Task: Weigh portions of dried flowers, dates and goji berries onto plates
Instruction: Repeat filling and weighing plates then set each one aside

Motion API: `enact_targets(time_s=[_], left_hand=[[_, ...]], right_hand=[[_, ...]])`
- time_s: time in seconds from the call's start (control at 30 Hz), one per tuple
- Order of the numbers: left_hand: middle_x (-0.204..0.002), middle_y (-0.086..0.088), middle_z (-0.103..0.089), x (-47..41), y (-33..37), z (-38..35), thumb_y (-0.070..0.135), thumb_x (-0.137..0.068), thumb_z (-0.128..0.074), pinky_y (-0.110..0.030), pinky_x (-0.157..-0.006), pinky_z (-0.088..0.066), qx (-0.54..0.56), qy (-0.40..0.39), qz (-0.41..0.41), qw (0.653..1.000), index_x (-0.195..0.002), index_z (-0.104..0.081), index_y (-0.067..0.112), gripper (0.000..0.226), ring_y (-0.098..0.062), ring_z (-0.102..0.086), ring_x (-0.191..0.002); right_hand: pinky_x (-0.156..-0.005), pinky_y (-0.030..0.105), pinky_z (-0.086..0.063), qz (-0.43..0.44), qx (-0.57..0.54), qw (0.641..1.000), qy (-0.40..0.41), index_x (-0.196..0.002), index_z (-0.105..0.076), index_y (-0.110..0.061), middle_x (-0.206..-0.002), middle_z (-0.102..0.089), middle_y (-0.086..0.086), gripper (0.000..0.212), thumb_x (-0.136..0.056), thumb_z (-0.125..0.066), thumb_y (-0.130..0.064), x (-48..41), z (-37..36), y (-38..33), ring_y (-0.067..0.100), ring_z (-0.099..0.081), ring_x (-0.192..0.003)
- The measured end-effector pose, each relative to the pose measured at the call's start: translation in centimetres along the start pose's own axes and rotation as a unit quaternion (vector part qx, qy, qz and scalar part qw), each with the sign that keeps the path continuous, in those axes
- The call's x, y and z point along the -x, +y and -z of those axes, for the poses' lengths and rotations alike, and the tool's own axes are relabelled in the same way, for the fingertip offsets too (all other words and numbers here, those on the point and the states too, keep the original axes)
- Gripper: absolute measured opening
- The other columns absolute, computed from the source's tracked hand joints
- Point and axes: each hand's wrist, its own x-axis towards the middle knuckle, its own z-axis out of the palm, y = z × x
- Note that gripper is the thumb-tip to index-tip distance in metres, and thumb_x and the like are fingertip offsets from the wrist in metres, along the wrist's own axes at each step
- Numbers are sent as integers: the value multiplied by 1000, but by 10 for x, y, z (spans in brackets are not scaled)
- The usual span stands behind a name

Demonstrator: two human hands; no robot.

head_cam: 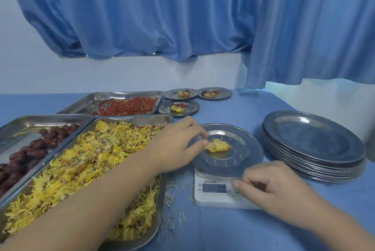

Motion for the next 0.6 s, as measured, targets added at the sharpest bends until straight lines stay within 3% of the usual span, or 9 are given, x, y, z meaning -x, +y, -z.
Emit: enact_targets(time_s=[0.17, 0.3, 0.4, 0.47, 0.53, 0.6], left_hand=[[-113, 16, -44, 31, -40, 32, 47, -96, -45, -31, -88, -45, -1, 20, 80, 997, -116, -58, 34, 27, -7, -56, -96], [-121, 9, -46, 50, -81, 57, 45, -97, -46, -36, -94, -47, -69, 16, 146, 987, -119, -58, 30, 30, -10, -54, -104], [-119, 8, -48, 67, -117, 74, 44, -97, -46, -36, -96, -48, -108, 25, 204, 973, -116, -59, 30, 27, -10, -54, -106], [-110, 7, -56, 80, -141, 87, 41, -97, -45, -31, -82, -52, -112, 36, 230, 966, -109, -61, 28, 24, -7, -58, -94], [-100, 2, -65, 95, -168, 99, 37, -97, -45, -26, -64, -44, -123, 48, 265, 955, -103, -64, 24, 23, -7, -58, -80], [-97, -1, -67, 108, -191, 110, 36, -98, -45, -28, -62, -42, -147, 27, 311, 938, -102, -63, 23, 23, -14, -60, -74]], right_hand=[[-47, 33, -41, 41, 42, 998, 24, -53, -41, -17, -49, -37, -4, 48, -90, -48, -48, -21, -6, -31, 9, -37, -48], [-49, 29, -32, 59, 13, 997, 47, -54, -26, -26, -50, -30, -5, 47, -92, -43, -49, -46, -19, -60, 9, -33, -50], [-50, 33, -34, 52, 3, 996, 73, -54, -26, -26, -51, -29, -4, 47, -92, -42, -47, -57, -32, -70, 12, -33, -52], [-50, 39, -39, 36, 5, 996, 82, -52, -34, -18, -53, -33, -3, 49, -93, -46, -43, -56, -40, -69, 14, -37, -53], [-50, 40, -42, 31, 17, 996, 82, -53, -41, -13, -55, -37, -2, 48, -92, -49, -39, -52, -45, -65, 16, -41, -55], [-51, 40, -44, 27, 7, 996, 79, -53, -45, -13, -56, -40, -2, 47, -92, -49, -39, -46, -47, -59, 15, -45, -56]])
